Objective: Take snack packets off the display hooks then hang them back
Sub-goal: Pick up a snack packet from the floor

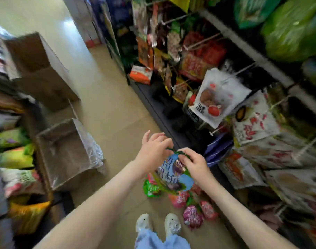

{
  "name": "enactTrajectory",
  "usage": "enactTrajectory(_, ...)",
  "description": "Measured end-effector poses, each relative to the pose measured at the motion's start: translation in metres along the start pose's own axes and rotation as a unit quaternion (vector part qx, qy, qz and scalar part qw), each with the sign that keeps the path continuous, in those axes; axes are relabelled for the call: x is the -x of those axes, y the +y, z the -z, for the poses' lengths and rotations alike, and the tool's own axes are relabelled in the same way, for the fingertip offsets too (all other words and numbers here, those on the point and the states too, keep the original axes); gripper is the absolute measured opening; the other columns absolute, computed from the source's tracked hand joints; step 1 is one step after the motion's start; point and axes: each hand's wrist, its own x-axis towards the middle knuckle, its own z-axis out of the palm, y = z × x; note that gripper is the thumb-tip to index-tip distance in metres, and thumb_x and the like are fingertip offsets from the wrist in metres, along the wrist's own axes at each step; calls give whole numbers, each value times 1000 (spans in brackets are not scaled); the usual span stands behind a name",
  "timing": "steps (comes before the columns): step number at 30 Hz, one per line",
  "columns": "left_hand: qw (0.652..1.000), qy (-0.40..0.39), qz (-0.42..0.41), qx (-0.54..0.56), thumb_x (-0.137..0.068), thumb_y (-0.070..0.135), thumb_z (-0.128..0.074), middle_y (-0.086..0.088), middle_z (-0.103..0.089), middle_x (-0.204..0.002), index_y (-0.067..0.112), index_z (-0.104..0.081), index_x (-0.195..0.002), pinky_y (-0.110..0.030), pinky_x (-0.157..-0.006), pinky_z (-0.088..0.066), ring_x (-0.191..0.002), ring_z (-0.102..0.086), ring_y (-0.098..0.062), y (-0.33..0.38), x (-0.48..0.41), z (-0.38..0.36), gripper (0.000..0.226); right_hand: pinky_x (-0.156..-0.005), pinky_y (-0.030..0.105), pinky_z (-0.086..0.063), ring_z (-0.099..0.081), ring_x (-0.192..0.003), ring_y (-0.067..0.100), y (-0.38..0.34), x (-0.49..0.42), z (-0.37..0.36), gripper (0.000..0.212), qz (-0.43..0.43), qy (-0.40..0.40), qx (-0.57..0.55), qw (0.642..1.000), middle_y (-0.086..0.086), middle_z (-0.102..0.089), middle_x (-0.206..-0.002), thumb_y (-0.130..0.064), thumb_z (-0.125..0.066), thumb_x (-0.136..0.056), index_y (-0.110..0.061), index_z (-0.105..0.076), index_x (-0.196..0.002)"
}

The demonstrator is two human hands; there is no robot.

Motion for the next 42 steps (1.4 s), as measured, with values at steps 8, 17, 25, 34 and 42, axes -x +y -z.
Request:
enactTrajectory(8,988,-45,-32,145,-90,18,-57,3,-54,-71,20,-41,-79,-36,-67,-41,-70,-49,-20,57,2,133,19,-67,31,-42,-57,-74,19,-135,39,64,7,75,81,33,993,6,-62,-77,-17,-61,-89,-14,-63,-82)
enactTrajectory(17,975,-17,-219,27,-95,29,-50,-4,-65,-102,15,-60,-108,-35,-77,-49,-93,-60,-22,97,-29,243,22,-63,34,-44,-59,-68,22,-228,66,83,14,101,277,-14,956,5,-63,-72,-23,-57,-92,-25,-59,-78)
enactTrajectory(25,963,21,-266,45,-94,30,-49,-4,-63,-99,12,-61,-102,-30,-69,-43,-92,-59,-22,178,-57,245,22,-60,21,-39,-54,-65,4,-231,92,143,18,84,407,-9,909,-9,-59,-70,-21,-59,-91,-29,-55,-75)
enactTrajectory(34,954,8,-271,127,-93,35,-53,0,-65,-108,16,-61,-115,-28,-78,-50,-92,-61,-15,216,-89,211,30,-62,25,-41,-59,-73,12,-184,96,201,12,7,468,-46,883,-4,-63,-75,-23,-61,-90,-22,-61,-78)
enactTrajectory(42,943,-54,-325,54,-95,26,-50,-6,-46,-139,21,-36,-142,-30,-96,-40,-122,-47,-22,214,-141,205,50,-69,21,-44,-61,-88,14,-180,57,235,17,-3,513,-97,853,1,-64,-93,-19,-61,-89,-14,-64,-105)
